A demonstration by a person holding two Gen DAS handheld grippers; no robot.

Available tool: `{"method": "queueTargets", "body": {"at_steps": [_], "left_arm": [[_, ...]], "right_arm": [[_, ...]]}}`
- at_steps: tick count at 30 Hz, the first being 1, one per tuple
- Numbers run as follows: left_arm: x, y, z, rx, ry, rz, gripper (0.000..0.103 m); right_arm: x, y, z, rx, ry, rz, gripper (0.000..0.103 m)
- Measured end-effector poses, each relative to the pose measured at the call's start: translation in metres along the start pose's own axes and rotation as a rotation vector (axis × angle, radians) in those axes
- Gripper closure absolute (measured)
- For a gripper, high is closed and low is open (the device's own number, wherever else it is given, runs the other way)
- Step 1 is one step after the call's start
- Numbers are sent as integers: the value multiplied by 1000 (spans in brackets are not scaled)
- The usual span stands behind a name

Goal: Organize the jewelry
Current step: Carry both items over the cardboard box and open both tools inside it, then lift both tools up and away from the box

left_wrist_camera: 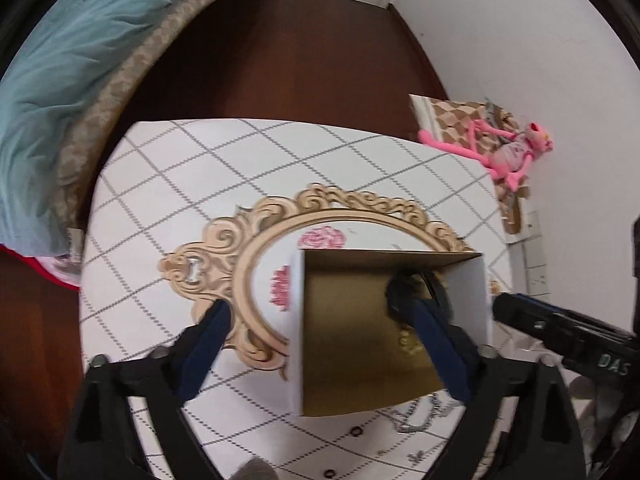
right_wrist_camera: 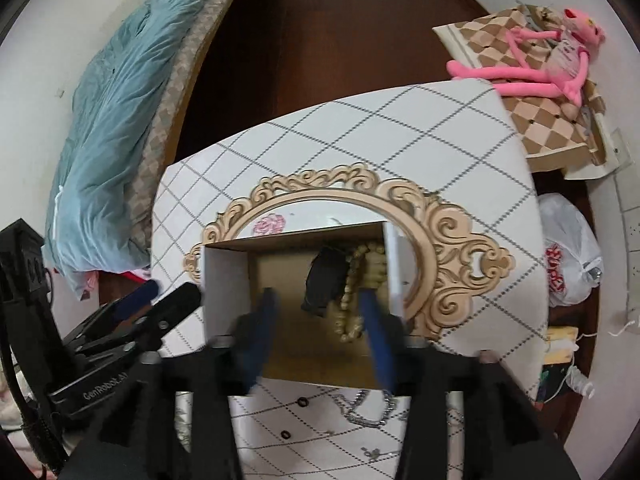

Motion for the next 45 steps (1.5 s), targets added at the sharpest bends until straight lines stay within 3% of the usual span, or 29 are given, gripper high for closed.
{"method": "queueTargets", "body": {"at_steps": [3,6,10,15,24,37,45], "left_arm": [[-7,-7,5,27,59,-16,5],[-10,-14,11,66,113,-35,5],[-13,-25,15,104,179,-58,0],[-18,-39,16,111,229,-69,0],[-10,-54,33,129,237,-71,0],[21,-80,90,208,249,-116,0],[41,-103,126,257,227,-141,0]], "right_arm": [[4,-6,3,26,-60,25,48],[8,-15,6,70,-164,66,22],[11,-32,2,116,-302,113,10],[12,-50,-9,126,-360,125,10],[7,-64,0,156,-357,108,7],[4,-98,64,259,-327,97,7],[7,-126,120,370,-358,74,7]]}}
Point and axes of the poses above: each gripper's, at about its wrist camera, not at the fingertips, and z roughly against the way its jaws point, x to its right, y to its top, the point moved 6 cm from there along -z, roughly the way its jaws point, and after that the axes turned 14 degrees about -y, right-handed, at the moved point
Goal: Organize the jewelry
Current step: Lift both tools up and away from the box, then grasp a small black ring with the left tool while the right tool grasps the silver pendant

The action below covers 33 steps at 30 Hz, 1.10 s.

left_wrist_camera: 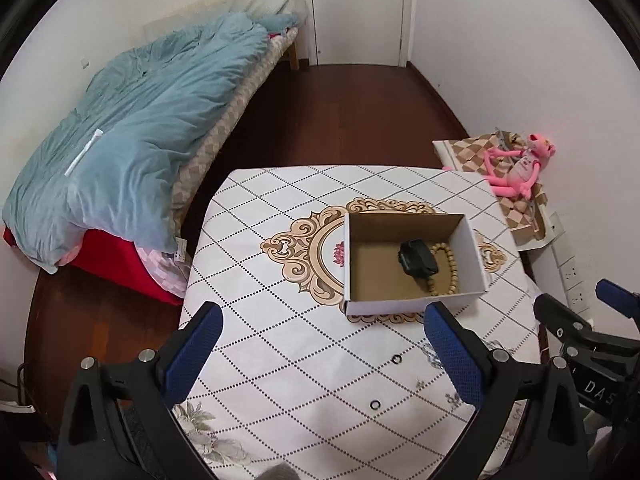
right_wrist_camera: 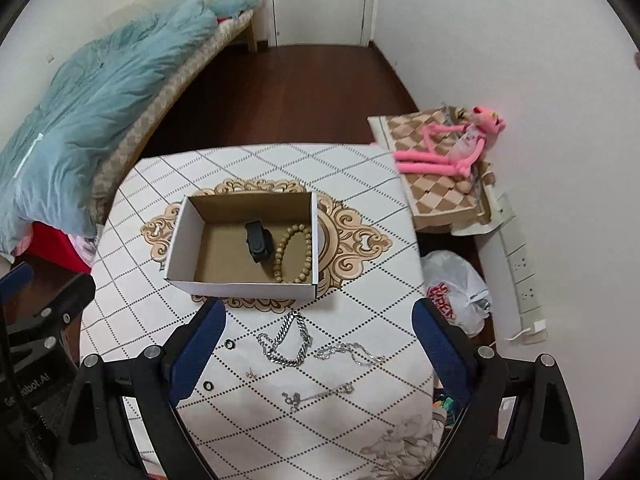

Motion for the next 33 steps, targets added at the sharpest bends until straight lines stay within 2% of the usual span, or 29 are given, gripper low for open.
{"method": "queueTargets", "body": {"at_steps": [9,16,19,23,28,31,33], "left_arm": [[10,-12,38,46,-16,-4,1],[9,-21,37,46,-13,14,1],[5,-33,22,27,5,13,0],[-2,-57,-9,-27,27,28,0],[-10,-92,-56,-128,67,33,0],[-11,-111,-81,-189,70,32,1],[-11,-121,-92,-214,79,27,1]], "right_arm": [[18,-10,47,70,2,-34,7],[25,-22,50,61,50,-78,7],[29,-35,31,20,54,-97,7],[31,-65,-20,-106,64,-112,7],[26,-107,-86,-255,102,-130,8],[18,-129,-114,-307,113,-127,8],[16,-138,-124,-315,123,-130,18]]}}
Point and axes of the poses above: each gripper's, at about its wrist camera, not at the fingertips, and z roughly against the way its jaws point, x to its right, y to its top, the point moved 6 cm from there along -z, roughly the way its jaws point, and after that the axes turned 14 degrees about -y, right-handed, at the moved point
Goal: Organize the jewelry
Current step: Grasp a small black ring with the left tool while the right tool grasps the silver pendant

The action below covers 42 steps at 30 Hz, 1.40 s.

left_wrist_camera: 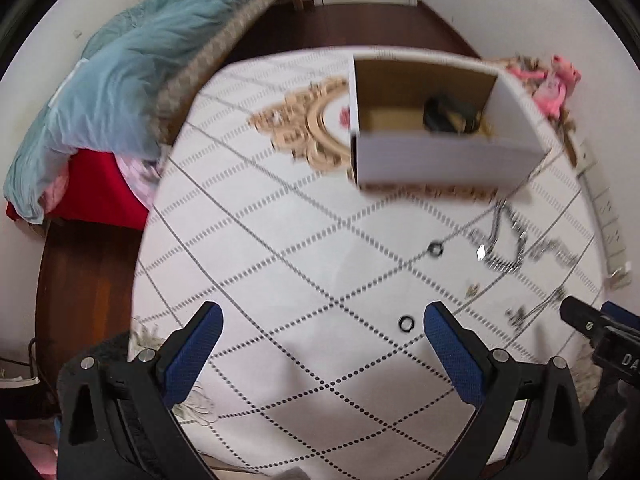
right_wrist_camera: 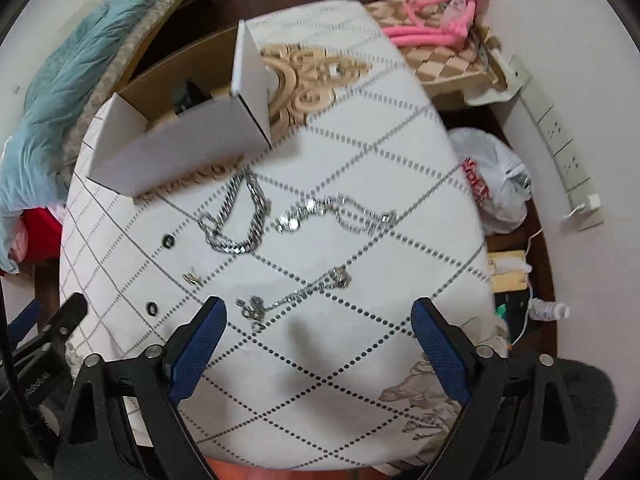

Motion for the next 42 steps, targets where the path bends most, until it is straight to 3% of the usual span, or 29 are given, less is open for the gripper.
{"method": "queueTargets", "body": {"at_steps": [7,9,12,13,14,15,18,25,30,33,35,38,42], "left_arm": [[-10,-18,-25,-45,3,35,1],[-13,-21,-27,-46,-6,45,1],[-19,-29,-30,-50,0,45,1],[-21,-30,-31,-52,-1,47,1],[-23,-32,-32,-54,-6,50,1],[-24,-33,-34,-56,-12,52,1],[-20,-36,-37,-62,-56,53,1],[13,-35,-44,-45,-156,-10,1],[30,-36,-51,-36,-156,-62,24],[39,-34,-47,-6,-173,-93,46],[46,-33,-45,7,-181,-117,69],[52,-30,-45,13,-193,-134,90],[52,-30,-44,12,-231,-126,93]], "right_arm": [[-28,-13,-16,52,37,61,34],[-40,-16,-19,64,35,95,48],[-55,-22,-21,130,-46,165,58],[-58,-24,-22,154,-79,178,69],[-61,-26,-20,177,-70,185,91],[-64,-28,-20,185,-56,191,97],[-65,-29,-19,190,-57,184,100],[-27,-28,-6,169,18,29,102],[-10,-26,-1,166,11,-13,101],[-4,-25,-2,161,8,-24,101],[-2,-25,-3,158,6,-31,101],[0,-25,-3,157,12,-37,101],[0,-23,6,171,30,-43,101]]}}
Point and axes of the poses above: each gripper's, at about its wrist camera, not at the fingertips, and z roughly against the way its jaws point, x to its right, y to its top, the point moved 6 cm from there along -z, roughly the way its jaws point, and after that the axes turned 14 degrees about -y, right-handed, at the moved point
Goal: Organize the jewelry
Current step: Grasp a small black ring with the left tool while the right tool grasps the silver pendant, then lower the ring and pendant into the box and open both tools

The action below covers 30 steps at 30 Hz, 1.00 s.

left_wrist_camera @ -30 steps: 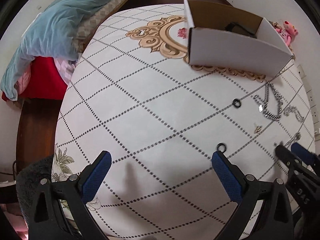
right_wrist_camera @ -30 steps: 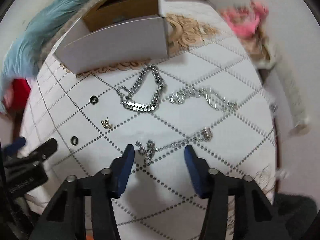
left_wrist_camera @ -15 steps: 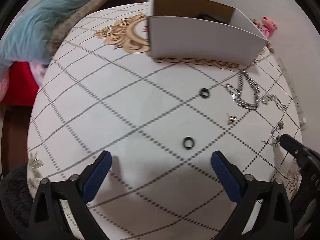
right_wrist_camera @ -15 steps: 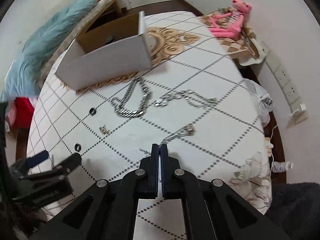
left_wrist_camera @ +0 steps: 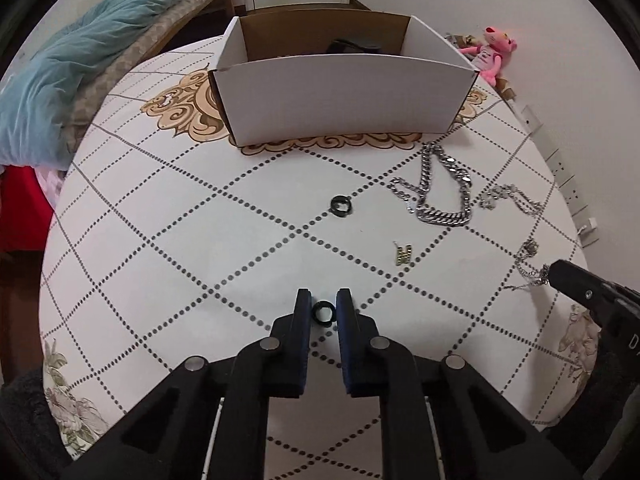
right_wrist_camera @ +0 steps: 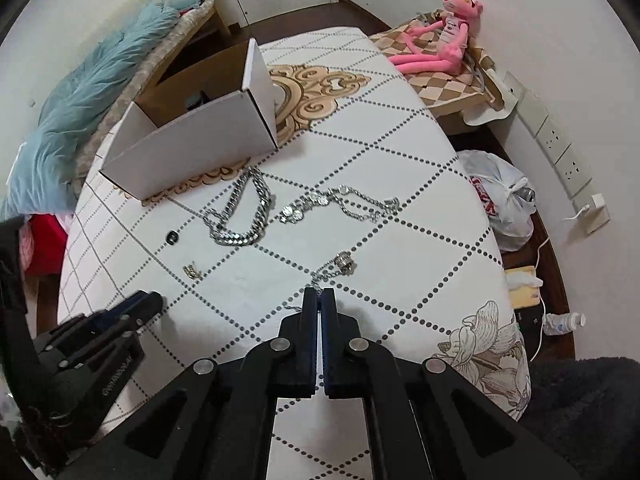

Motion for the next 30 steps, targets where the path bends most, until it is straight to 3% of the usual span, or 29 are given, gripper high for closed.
{"method": "queueTargets", "body": {"at_steps": [5,12,17,22,30], "left_arm": [[7,-2,9,5,-27,-6,93],[11,23,47,62,-99,12,93],[15,58,80,117,-145,7,93],[14,108,102,162,-157,-18,93],[-15,173,78,103,-151,-7,93]], "right_arm": [[0,13,20,31,44,-20,101],[0,49,66,82,155,-56,101],[-7,85,103,131,235,-41,101],[-30,127,126,181,255,29,101],[-75,188,101,157,220,120,102]]}}
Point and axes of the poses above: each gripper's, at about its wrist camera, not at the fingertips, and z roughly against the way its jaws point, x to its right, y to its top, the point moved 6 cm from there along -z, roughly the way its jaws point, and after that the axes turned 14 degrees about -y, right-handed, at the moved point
